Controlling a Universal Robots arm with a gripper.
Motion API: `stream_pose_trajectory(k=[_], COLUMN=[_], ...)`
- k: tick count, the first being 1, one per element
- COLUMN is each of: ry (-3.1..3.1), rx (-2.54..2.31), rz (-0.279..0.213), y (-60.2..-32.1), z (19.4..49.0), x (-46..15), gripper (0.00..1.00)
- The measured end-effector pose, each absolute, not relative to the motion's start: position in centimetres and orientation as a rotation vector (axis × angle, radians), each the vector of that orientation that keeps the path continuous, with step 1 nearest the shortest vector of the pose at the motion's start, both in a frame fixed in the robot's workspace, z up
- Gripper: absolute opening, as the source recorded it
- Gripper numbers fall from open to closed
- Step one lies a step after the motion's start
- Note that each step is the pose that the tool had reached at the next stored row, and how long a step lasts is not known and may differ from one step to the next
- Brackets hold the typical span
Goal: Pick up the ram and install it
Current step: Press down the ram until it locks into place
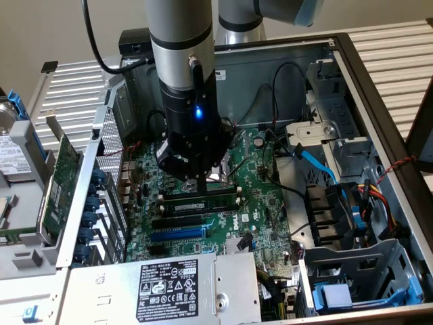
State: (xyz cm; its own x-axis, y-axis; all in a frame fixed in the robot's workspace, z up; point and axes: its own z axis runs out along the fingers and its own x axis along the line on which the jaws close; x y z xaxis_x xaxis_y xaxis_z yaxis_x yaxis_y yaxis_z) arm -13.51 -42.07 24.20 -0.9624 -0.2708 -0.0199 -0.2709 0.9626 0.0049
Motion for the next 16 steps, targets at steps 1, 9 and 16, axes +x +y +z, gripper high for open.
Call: stream_pose_trajectory(k=[1,9,16], ry=[3.096,3.114,3.121], rx=[-0.405,-0.225,-0.063], rz=[0.012,0.010,0.008], y=[-42.07,-42.07,-42.07], z=[24.21,24.20,24.21], x=[-13.51,-13.51,-13.51], gripper=[0.11,0.11,0.11])
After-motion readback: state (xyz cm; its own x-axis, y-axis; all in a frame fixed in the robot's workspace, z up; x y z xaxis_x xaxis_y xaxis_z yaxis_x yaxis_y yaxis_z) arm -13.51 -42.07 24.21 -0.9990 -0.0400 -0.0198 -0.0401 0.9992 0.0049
